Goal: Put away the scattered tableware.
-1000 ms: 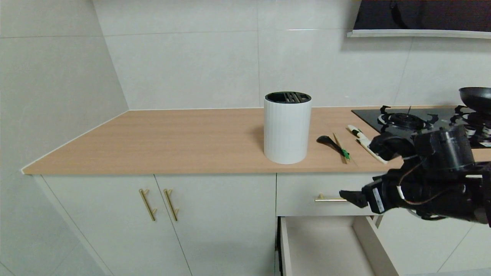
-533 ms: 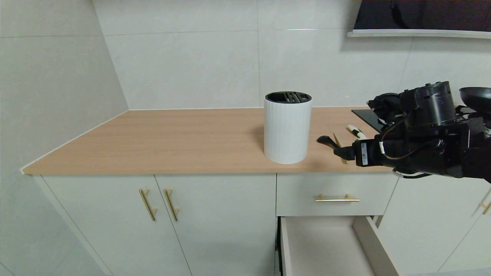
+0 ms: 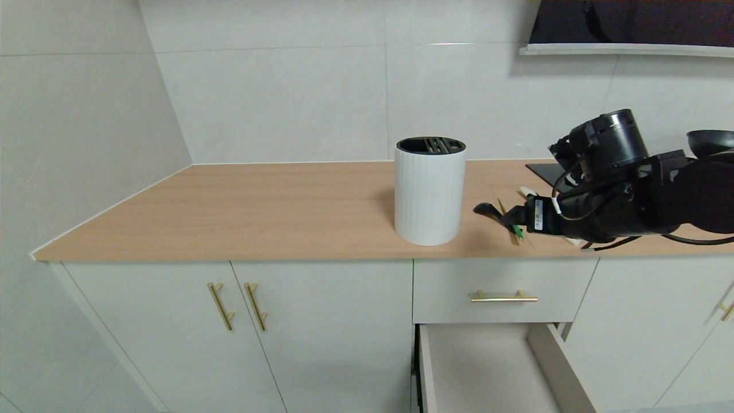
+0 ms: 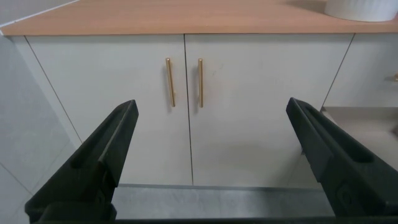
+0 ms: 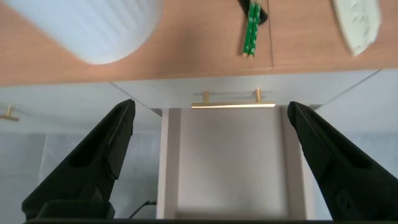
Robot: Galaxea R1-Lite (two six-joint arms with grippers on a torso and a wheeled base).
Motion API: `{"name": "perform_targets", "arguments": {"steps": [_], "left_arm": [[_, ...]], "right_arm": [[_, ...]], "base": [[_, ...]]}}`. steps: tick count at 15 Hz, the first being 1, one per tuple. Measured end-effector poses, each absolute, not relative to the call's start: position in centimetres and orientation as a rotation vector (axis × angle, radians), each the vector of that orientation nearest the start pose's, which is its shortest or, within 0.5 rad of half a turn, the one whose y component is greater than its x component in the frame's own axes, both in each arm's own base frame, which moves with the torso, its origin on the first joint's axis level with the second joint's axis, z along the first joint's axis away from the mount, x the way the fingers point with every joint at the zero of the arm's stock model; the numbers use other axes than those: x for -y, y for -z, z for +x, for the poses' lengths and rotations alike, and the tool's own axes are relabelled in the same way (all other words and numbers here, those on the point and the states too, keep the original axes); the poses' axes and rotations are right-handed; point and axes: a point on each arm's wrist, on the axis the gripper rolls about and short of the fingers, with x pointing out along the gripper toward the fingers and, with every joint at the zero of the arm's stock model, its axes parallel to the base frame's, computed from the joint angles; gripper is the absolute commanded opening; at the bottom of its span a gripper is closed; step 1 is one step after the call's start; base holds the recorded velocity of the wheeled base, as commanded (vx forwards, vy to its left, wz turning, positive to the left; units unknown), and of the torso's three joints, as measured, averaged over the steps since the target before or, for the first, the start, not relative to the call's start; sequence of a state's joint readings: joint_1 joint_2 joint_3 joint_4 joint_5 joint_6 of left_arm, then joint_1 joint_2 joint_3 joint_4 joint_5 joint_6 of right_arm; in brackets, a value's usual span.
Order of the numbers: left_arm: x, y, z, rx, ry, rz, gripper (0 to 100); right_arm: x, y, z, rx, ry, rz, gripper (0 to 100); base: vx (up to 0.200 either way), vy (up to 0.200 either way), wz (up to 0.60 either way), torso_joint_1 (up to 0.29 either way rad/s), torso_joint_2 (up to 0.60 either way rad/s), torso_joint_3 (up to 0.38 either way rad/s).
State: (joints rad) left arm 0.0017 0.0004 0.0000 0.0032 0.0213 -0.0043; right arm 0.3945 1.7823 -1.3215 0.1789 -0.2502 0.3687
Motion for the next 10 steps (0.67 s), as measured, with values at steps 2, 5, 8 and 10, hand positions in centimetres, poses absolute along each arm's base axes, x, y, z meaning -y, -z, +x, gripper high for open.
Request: {"name": "perform_targets", "arguments": {"steps": [2, 5, 8, 10], "left_arm": [[0.0, -7.5, -2.3, -0.004, -0.023, -0.004, 100], [0.0, -7.5, -2.3, -0.004, -0.023, -0.004, 100], [0.0, -7.5, -2.3, -0.004, -0.023, -0.004, 100], [0.0, -7.5, -2.3, -0.004, -0.023, -0.004, 100]], "right_arm": [[-12.8, -20.7, 32.7, -0.633, 0.028, 0.139, 100], [-12.9, -18.3, 35.5, -0.594, 0.128, 0.12, 100], [-12.1, -16.6, 37.6, -0.605, 0.175, 0.123, 100], [-11.4, -15.8, 38.5, -0.614, 0.2, 0.128, 100]], "base": [[0.0, 0.0, 0.0, 0.0, 0.0, 0.0], [0.0, 0.0, 0.0, 0.0, 0.0, 0.0], [0.0, 0.0, 0.0, 0.0, 0.0, 0.0], [0.0, 0.0, 0.0, 0.0, 0.0, 0.0]]}}
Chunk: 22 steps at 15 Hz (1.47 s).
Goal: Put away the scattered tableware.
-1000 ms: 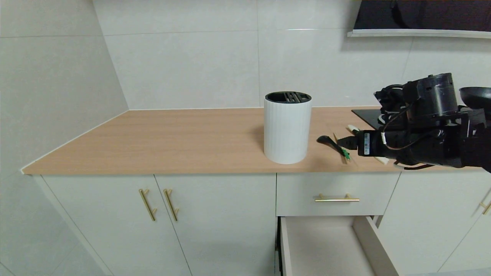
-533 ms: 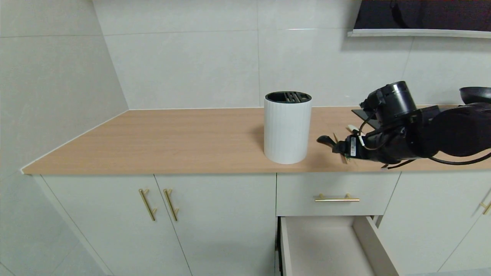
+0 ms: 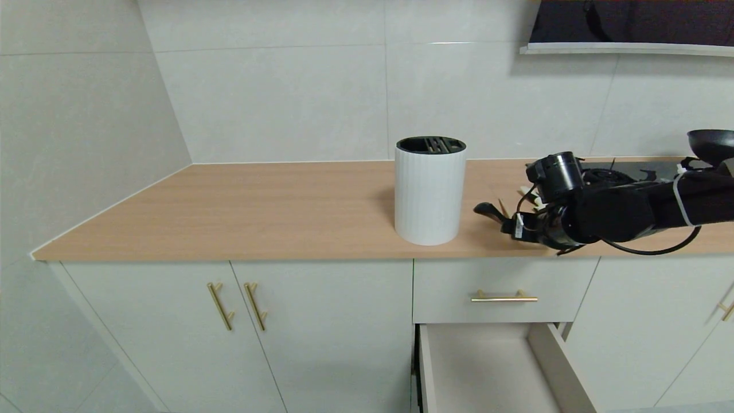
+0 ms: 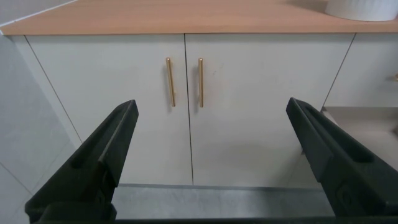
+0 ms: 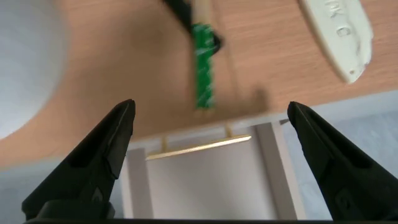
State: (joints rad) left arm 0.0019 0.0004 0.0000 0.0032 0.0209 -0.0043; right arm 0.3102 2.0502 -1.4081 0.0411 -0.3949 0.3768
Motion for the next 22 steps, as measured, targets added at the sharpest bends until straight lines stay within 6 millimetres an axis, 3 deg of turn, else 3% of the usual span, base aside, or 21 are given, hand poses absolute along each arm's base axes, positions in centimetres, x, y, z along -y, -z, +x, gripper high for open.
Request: {"name": "perform_targets", "arguments": {"steps": [8, 9, 14, 22], "left_arm": [[0.0, -7.5, -2.3, -0.004, -0.023, -0.004, 100], [0.0, -7.5, -2.3, -0.004, -0.023, -0.004, 100], [0.0, -7.5, -2.3, -0.004, -0.023, -0.004, 100], [0.0, -7.5, -2.3, -0.004, -0.023, -0.004, 100]], "right_arm": [[-11.4, -14.7, 39.4, -0.619, 0.206, 0.131, 100], [-11.4, -14.5, 39.4, -0.621, 0.206, 0.129, 0], [-11.5, -13.8, 39.7, -0.636, 0.205, 0.123, 0], [-11.4, -14.3, 39.5, -0.626, 0.209, 0.126, 0]], "base": [[0.0, 0.0, 0.0, 0.0, 0.0, 0.0], [0.0, 0.0, 0.0, 0.0, 0.0, 0.0], [0.0, 0.0, 0.0, 0.0, 0.0, 0.0], [0.0, 0.0, 0.0, 0.0, 0.0, 0.0]]}}
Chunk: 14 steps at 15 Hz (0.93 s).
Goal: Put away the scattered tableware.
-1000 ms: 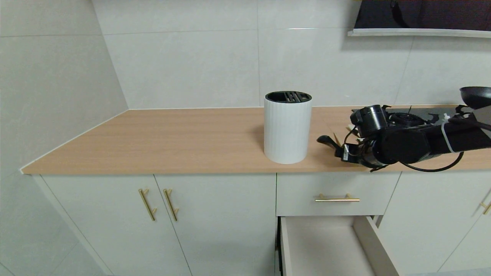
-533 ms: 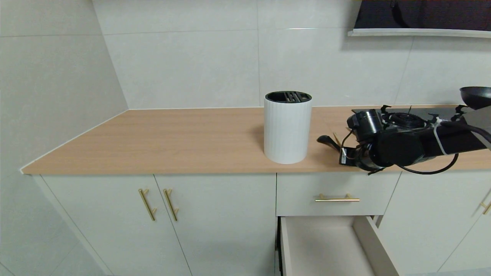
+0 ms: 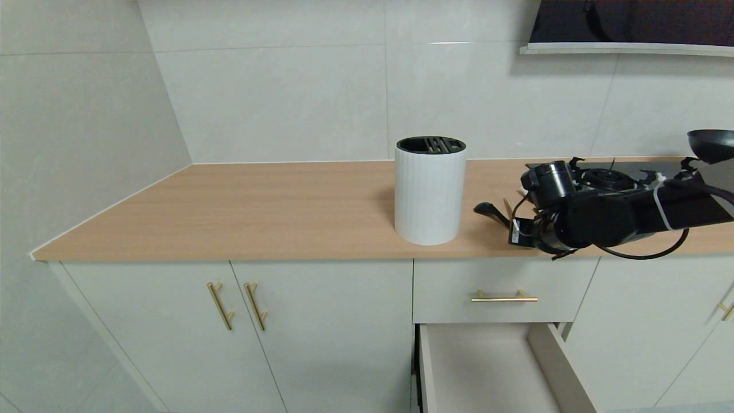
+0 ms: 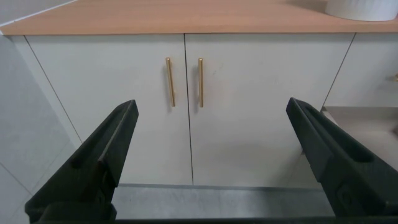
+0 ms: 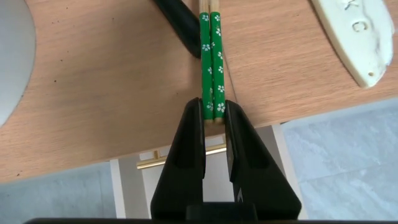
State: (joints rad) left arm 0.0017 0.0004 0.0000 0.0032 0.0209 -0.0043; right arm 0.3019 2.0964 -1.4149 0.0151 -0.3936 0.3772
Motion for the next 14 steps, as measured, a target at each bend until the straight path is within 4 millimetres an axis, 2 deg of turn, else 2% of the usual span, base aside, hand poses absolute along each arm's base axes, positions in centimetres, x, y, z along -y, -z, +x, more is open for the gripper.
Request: {"name": "perform_targets", "arguments": {"steps": [1, 3, 6, 8, 11, 14], "left_arm": [[0.0, -7.5, -2.3, -0.004, -0.023, -0.004, 100], [0.0, -7.5, -2.3, -0.004, -0.023, -0.004, 100], [0.0, -7.5, -2.3, -0.004, -0.023, -0.004, 100], [0.0, -7.5, -2.3, -0.004, -0.023, -0.004, 100], [0.0, -7.5, -2.3, -0.004, -0.024, -0.004, 100], [0.0, -7.5, -2.3, -0.004, -0.023, -0.004, 100]], "right_arm": [[-11.4, -14.5, 39.3, -0.625, 0.208, 0.127, 0], [-11.1, -16.2, 38.4, -0.596, 0.197, 0.141, 0], [-10.1, -20.3, 34.8, -0.532, 0.171, 0.169, 0], [-9.1, -22.9, 31.1, -0.54, 0.109, 0.185, 0], [-7.6, -25.5, 24.8, -0.648, -0.044, 0.211, 0], [-6.3, -26.9, 18.1, -0.791, -0.328, 0.234, 0]], "base": [[0.0, 0.0, 0.0, 0.0, 0.0, 0.0], [0.0, 0.0, 0.0, 0.0, 0.0, 0.0], [0.0, 0.0, 0.0, 0.0, 0.0, 0.0], [0.0, 0.0, 0.0, 0.0, 0.0, 0.0], [0.0, 0.0, 0.0, 0.0, 0.0, 0.0], [0.0, 0.0, 0.0, 0.0, 0.0, 0.0]]}}
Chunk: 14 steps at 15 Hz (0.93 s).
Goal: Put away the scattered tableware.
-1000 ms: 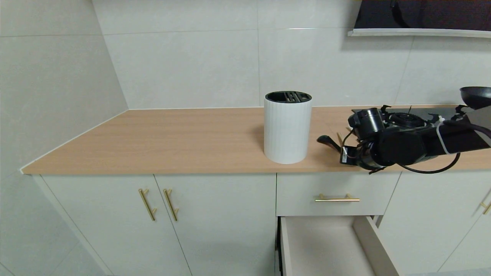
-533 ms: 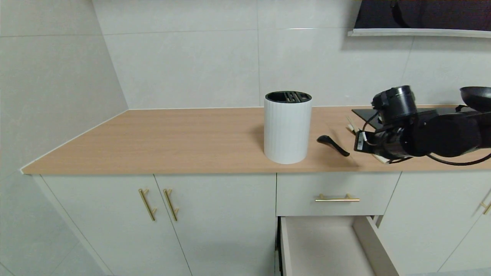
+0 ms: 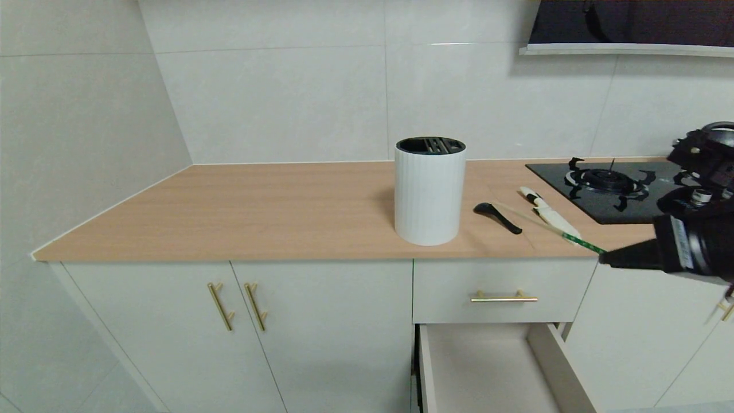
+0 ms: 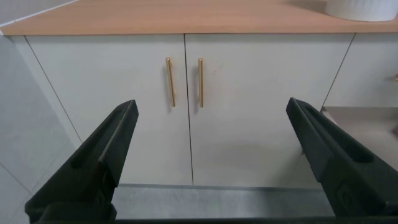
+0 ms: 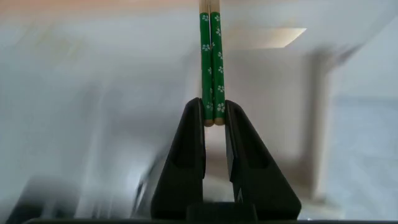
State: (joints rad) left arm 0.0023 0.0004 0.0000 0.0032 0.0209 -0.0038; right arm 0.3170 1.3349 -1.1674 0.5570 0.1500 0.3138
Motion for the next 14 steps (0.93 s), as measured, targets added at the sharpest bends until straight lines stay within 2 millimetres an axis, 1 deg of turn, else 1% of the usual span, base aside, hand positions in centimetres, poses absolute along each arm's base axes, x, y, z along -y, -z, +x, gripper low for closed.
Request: {"name": "perform_targets", "arguments": {"steps": [2, 3, 5, 7, 11, 14], "left_arm": [[0.0, -7.5, -2.3, -0.004, -0.023, -0.004, 100], [0.0, -7.5, -2.3, -0.003, -0.023, -0.004, 100], [0.0, -7.5, -2.3, -0.003, -0.023, -0.004, 100], [0.0, -7.5, -2.3, -0.003, -0.023, -0.004, 100], [0.0, -7.5, -2.3, -0.003, -0.023, -0.004, 100], [0.0, -7.5, -2.3, -0.003, -0.023, -0.004, 100]], "right_arm": [[-5.5, -27.1, 15.4, -0.833, -0.39, 0.172, 0], [-5.4, -26.8, 14.5, -0.869, -0.41, 0.132, 0], [-5.5, -26.4, 13.8, -0.884, -0.444, 0.1, 0], [-5.7, -25.9, 14.0, -0.911, -0.467, 0.098, 0], [-6.4, -24.4, 15.4, -0.99, -0.469, 0.084, 0], [-6.8, -23.7, 16.0, -1.025, -0.468, 0.078, 0]], "base": [[0.0, 0.0, 0.0, 0.0, 0.0, 0.0], [0.0, 0.0, 0.0, 0.0, 0.0, 0.0], [0.0, 0.0, 0.0, 0.0, 0.0, 0.0], [0.0, 0.0, 0.0, 0.0, 0.0, 0.0], [0.0, 0.0, 0.0, 0.0, 0.0, 0.0], [0.0, 0.0, 0.0, -0.115, 0.28, 0.167]]}}
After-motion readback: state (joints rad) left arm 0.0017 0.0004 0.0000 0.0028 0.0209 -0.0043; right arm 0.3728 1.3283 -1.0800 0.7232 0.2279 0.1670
